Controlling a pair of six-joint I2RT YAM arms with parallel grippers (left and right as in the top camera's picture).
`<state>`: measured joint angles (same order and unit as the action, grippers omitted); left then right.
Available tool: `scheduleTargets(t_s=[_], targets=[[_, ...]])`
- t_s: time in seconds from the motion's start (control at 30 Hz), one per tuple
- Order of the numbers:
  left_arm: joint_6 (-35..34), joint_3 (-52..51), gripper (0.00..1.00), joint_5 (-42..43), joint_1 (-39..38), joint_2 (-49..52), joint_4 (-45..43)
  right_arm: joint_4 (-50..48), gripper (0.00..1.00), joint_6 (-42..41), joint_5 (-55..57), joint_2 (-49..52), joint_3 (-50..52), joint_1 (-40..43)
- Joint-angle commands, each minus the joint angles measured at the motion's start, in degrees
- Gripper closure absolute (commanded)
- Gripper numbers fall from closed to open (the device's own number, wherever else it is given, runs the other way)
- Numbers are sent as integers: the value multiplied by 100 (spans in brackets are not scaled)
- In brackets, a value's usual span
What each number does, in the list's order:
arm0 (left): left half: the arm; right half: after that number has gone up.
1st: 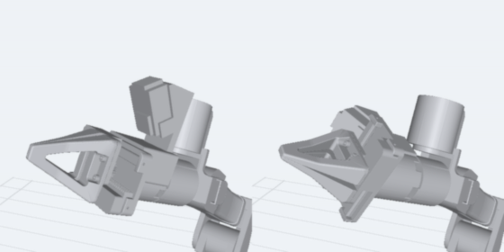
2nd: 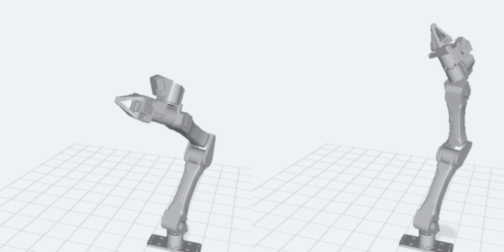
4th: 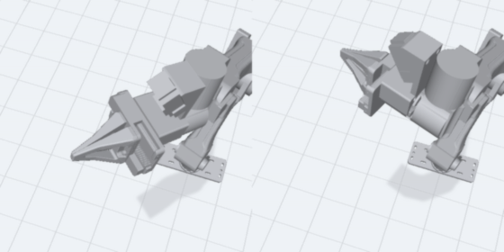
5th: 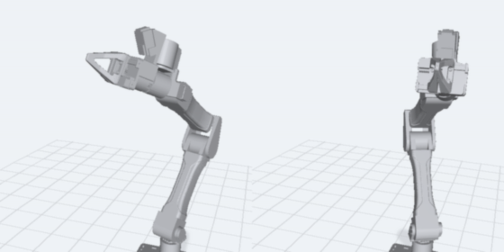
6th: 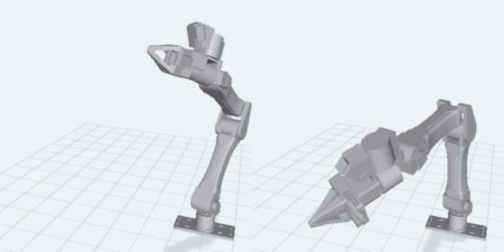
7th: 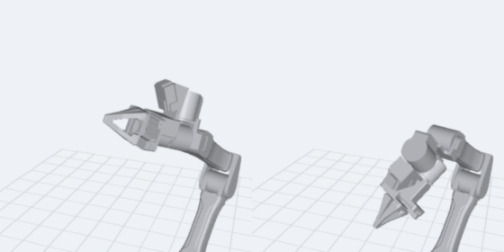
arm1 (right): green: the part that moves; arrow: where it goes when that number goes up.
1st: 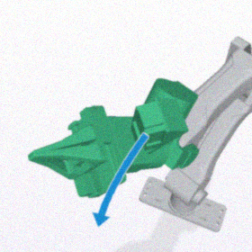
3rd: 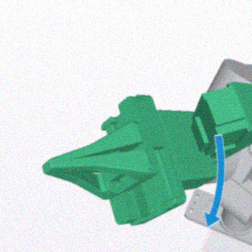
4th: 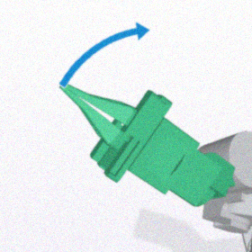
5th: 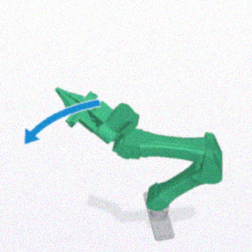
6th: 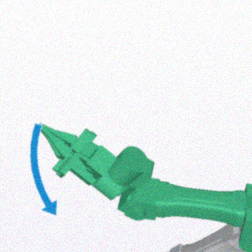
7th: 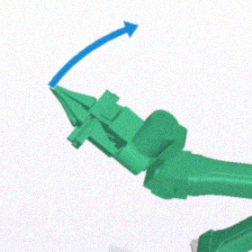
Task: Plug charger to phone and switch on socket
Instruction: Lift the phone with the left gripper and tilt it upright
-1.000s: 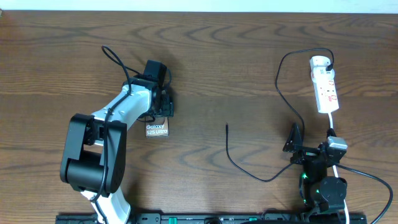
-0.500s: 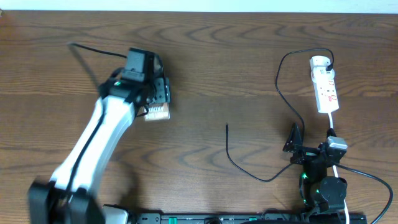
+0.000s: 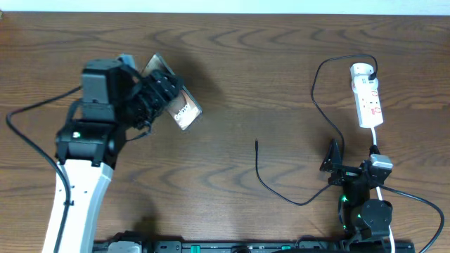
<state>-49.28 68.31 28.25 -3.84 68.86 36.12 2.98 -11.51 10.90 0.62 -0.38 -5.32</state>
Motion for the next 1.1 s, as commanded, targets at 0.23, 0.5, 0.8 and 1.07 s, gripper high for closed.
scheduleTargets(t_s=[0.23, 0.5, 0.8, 1.07], targets=[[-3956, 168, 93, 3689, 1054, 540, -105, 22, 1, 44, -11, -24, 7, 42], [-5136, 168, 92, 3829, 1062, 551, -105, 22, 1, 44, -11, -24, 7, 42], [-5633, 168, 92, 3836, 1062, 551, -107, 24, 1, 44, -11, -24, 7, 42], [-3759, 168, 93, 2653, 1062, 551, -107, 22, 1, 44, -11, -24, 7, 42]])
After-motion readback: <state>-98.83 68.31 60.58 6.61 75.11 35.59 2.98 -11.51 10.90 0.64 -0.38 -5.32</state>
